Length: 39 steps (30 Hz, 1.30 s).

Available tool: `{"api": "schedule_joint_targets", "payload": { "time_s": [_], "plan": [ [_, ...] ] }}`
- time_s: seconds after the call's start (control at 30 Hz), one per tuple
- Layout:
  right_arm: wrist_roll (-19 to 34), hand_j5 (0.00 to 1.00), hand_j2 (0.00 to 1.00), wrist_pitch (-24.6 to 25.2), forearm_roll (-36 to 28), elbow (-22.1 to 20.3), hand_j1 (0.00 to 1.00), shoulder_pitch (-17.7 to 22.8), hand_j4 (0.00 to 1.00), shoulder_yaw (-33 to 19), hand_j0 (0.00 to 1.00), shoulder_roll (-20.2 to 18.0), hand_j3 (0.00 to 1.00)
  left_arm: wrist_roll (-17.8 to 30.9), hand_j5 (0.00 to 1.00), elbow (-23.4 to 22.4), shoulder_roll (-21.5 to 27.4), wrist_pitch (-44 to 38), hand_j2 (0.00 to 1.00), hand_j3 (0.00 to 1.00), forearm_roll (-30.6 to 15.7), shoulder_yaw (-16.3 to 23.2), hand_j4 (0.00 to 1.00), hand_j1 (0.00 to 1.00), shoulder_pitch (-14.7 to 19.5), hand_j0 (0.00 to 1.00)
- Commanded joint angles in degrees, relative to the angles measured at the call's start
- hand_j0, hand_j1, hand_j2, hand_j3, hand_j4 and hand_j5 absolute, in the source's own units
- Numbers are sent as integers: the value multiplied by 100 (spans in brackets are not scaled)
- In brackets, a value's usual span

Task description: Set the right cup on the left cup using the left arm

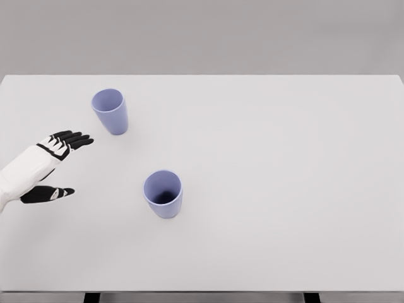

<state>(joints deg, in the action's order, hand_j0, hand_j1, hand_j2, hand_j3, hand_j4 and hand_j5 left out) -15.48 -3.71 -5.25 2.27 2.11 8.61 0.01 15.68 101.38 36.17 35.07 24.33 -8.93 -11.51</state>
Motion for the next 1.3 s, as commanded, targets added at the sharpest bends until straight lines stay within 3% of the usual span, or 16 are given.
{"api": "schedule_joint_targets", "payload": {
  "time_s": [0.0,0.43,0.67,0.8,0.87,0.9,1.27],
  "plan": [
    [1,100,100,1,-3,1,100,0,100,1,100,-1,100,-3,100,4,39,-7,100,100,-43,-3,100,100,0,100],
    [1,100,100,1,-3,1,100,0,100,1,100,-1,100,-38,100,110,110,-7,100,100,-306,-3,100,100,-97,100],
    [1,100,100,1,-3,1,100,0,100,1,100,-1,100,-38,100,171,918,-7,100,100,-2099,58,100,100,-369,100],
    [1,100,100,-7,-3,1,100,0,100,0,100,-1,100,49,100,171,1595,-7,100,100,-3232,857,100,100,-448,100],
    [1,100,100,-7,-3,1,100,0,100,0,100,-1,100,637,100,180,1613,-7,100,100,-4076,1236,100,100,-448,100],
    [1,100,100,1,-3,1,100,0,100,-8,100,-1,100,980,100,180,1604,-7,100,100,-4384,1245,100,100,-431,100],
    [1,100,100,-7,-3,1,100,0,100,0,100,-1,100,1139,100,180,1560,-7,100,100,-5518,1447,100,100,-396,100]
  ]
}}
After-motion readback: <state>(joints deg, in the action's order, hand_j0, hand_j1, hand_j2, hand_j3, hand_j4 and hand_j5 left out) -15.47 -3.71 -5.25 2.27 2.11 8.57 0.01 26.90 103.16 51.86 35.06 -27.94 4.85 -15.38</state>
